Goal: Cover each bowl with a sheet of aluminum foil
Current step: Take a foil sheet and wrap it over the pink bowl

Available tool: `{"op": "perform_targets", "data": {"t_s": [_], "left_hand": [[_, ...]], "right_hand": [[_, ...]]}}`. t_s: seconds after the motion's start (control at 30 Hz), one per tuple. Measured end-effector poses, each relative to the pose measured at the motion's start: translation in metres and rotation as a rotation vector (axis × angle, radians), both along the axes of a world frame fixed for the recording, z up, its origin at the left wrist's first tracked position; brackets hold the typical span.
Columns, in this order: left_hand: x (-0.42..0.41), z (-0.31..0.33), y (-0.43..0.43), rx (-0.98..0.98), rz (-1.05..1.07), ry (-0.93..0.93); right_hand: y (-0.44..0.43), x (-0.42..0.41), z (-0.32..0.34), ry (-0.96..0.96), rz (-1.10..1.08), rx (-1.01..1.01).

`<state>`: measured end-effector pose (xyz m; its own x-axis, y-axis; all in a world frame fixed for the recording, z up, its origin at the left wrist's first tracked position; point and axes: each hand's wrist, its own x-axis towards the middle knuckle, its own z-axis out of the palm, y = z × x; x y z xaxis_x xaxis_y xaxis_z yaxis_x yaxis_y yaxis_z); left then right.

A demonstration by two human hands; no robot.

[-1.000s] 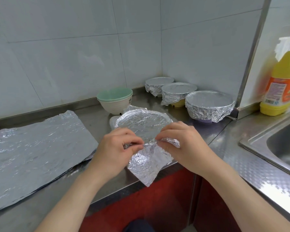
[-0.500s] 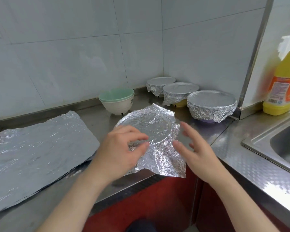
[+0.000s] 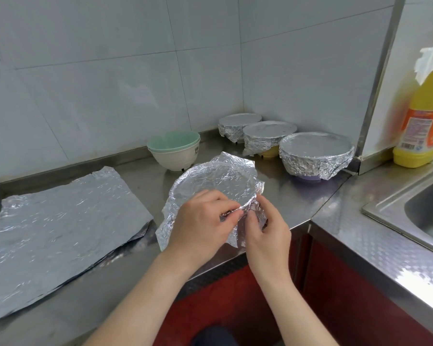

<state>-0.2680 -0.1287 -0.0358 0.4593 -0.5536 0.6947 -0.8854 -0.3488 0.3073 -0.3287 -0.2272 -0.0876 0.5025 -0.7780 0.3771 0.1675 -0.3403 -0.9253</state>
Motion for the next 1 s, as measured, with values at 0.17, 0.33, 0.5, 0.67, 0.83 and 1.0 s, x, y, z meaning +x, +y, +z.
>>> {"op": "perform_targets", "data": {"t_s": [0.17,0.33,0.5,0.67,0.83,1.0], "left_hand": [[-0.001,-0.001,-0.006,0.006,0.030,-0.007],[0.000,0.000,-0.007,0.027,0.037,0.012],[-0.006,0.002,-0.012,0.061,0.006,0.006],[-0.004,0.002,-0.016,0.079,0.017,-0.005],[-0.003,0.004,-0.013,0.093,-0.023,-0.018],[-0.006,0.007,-0.014,0.121,-0.003,0.000]], "right_hand": [[0.026,0.011,0.003,-0.159,0.117,0.368],[0.030,0.009,0.006,-0.154,0.229,0.483],[0.021,0.011,0.011,-0.224,0.261,0.618],[0.016,0.012,0.018,-0.182,0.316,0.589],[0.003,0.012,0.018,-0.163,0.254,0.507],[-0.001,0.023,0.018,-0.080,0.272,0.470]]}}
